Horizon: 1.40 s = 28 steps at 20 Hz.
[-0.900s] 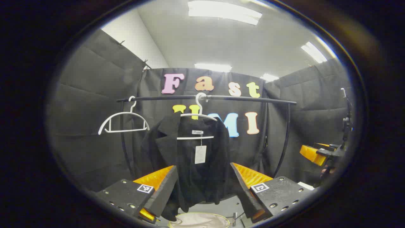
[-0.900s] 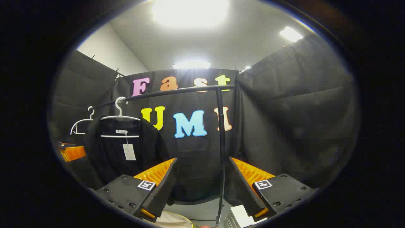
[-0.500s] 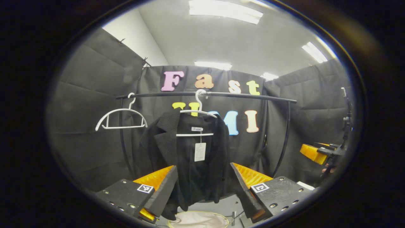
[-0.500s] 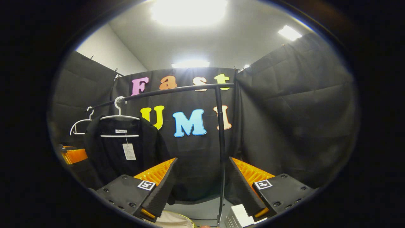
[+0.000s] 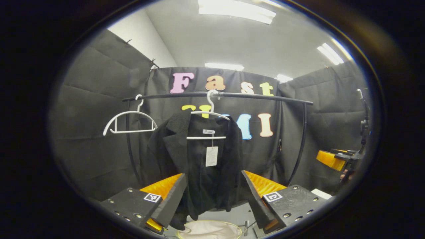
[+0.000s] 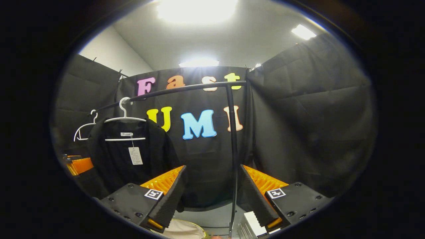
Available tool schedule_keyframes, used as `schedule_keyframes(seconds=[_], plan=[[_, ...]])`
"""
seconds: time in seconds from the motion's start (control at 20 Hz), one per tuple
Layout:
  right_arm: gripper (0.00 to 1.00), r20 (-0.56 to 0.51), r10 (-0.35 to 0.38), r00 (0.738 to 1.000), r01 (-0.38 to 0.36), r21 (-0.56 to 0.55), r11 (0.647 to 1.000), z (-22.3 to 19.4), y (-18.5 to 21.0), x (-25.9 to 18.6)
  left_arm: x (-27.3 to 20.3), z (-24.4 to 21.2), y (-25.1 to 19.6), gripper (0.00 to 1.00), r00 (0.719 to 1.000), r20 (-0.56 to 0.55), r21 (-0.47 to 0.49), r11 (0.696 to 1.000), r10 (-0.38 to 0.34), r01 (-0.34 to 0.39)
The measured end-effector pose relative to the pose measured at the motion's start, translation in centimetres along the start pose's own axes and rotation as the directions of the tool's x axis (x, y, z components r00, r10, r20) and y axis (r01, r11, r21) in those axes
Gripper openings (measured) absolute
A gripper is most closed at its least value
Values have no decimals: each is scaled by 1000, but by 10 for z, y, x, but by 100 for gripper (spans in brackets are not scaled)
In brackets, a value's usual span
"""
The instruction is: Grasp the clothes on the hanger with both hands and then place them into the laundry hamper below.
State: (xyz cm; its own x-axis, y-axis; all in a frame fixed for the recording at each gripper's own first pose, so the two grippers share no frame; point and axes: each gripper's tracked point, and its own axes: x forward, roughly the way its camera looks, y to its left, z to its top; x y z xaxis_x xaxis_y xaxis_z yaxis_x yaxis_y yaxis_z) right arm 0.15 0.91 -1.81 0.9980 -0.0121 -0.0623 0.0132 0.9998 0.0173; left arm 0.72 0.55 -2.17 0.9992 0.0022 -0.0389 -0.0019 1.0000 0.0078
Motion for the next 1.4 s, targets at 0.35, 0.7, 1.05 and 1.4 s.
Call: schedule_keyframes(seconds=[0.35,0.7,1.05,1.4], plan=[[92,-57,14,998,-12,34,999,0,22,13,7,0,16,95,1000,-11,-41,999,25,-26],[98,-64,120,991,-118,31,993,5,69,60,23,10,57,94,990,-22,-20,990,139,-140],[98,-65,313,948,-309,63,949,11,141,136,53,29,90,94,956,-13,4,956,293,-293],[98,-83,451,889,-443,97,891,9,192,199,86,33,103,94,912,-16,-51,911,409,-410]])
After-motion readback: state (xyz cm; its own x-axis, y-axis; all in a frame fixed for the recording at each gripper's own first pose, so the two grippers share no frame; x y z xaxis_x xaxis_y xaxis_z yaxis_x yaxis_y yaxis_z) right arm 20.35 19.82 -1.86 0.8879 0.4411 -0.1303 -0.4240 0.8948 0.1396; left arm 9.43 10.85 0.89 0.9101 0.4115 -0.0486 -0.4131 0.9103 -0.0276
